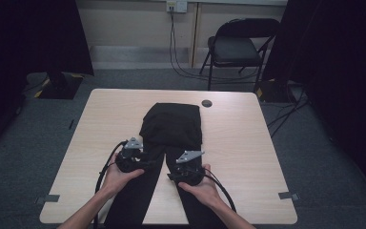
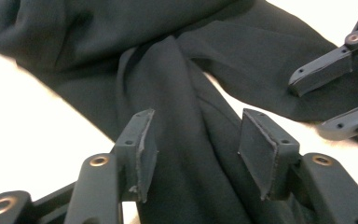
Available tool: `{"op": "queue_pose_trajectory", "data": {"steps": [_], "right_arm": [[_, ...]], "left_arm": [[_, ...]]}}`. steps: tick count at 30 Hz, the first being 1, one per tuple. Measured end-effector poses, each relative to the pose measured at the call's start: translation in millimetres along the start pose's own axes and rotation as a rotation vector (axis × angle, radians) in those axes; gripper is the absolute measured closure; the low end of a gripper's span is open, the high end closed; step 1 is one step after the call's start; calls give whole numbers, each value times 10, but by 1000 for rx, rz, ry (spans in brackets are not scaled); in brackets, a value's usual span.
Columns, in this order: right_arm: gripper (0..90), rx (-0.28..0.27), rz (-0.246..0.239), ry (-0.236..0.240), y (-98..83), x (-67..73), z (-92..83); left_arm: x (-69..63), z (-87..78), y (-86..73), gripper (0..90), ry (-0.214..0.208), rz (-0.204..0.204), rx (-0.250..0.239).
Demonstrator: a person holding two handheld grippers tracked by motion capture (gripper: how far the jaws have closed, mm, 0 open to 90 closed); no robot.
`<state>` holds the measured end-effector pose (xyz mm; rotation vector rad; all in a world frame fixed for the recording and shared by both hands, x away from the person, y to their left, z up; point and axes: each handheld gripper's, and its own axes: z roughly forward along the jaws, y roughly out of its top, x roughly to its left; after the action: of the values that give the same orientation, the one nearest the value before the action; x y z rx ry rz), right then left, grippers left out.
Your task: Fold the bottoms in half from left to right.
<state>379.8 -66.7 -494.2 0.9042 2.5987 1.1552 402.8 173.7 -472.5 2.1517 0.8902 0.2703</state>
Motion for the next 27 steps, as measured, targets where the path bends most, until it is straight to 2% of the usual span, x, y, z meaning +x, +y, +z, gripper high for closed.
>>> {"op": "queue_pose_trajectory", "data": {"steps": [2, 3, 4, 6, 8, 10, 12, 13, 16, 17, 19, 21, 22, 24, 26, 27], "right_arm": [[744, 5, -45, -26, 6, 65, 12], [839, 1, -59, -40, 10, 89, 24], [895, -7, -55, -35, 18, 95, 36], [899, -26, -37, -12, 46, 106, 44], [899, -57, -40, 14, 97, 142, 24], [898, -103, -2, 90, 166, 172, -8], [879, -101, 22, 156, 183, 188, 15], [838, -82, 26, 180, 177, 194, 39], [674, -38, 17, 190, 118, 219, 88], [643, -41, 25, 199, 116, 214, 64], [650, -60, 28, 198, 135, 188, -68], [765, -90, 23, 169, 143, 121, -248], [808, -101, 17, 138, 134, 47, -351], [853, -110, 42, 76, 87, -106, -450], [853, -80, 64, -4, -11, -302, -479], [839, -65, 64, -24, -45, -352, -463]], "left_arm": [[-25, 24, 6, 472, 2, 3, 17], [-31, 42, 2, 477, -11, -12, 11], [-30, 49, 2, 480, -19, -22, 2], [-28, 39, 16, 483, -14, -24, -14], [-27, 13, 40, 504, -15, -32, -54], [-38, -7, 55, 523, -37, -43, -76], [-64, -6, 63, 546, -59, -41, -83], [-94, 5, 68, 556, -64, -29, -79], [-161, 49, 69, 597, -80, -1, -58], [-191, 61, 67, 613, -96, 3, -47], [-249, 66, 61, 647, -121, 6, -44], [-317, 63, 57, 669, -136, 30, -29], [-341, 63, 53, 676, -151, 29, -26], [-417, 74, 46, 694, -177, 50, -15], [-476, 116, 41, 707, -183, 66, 0], [-506, 155, 39, 710, -193, 72, 13]]}}
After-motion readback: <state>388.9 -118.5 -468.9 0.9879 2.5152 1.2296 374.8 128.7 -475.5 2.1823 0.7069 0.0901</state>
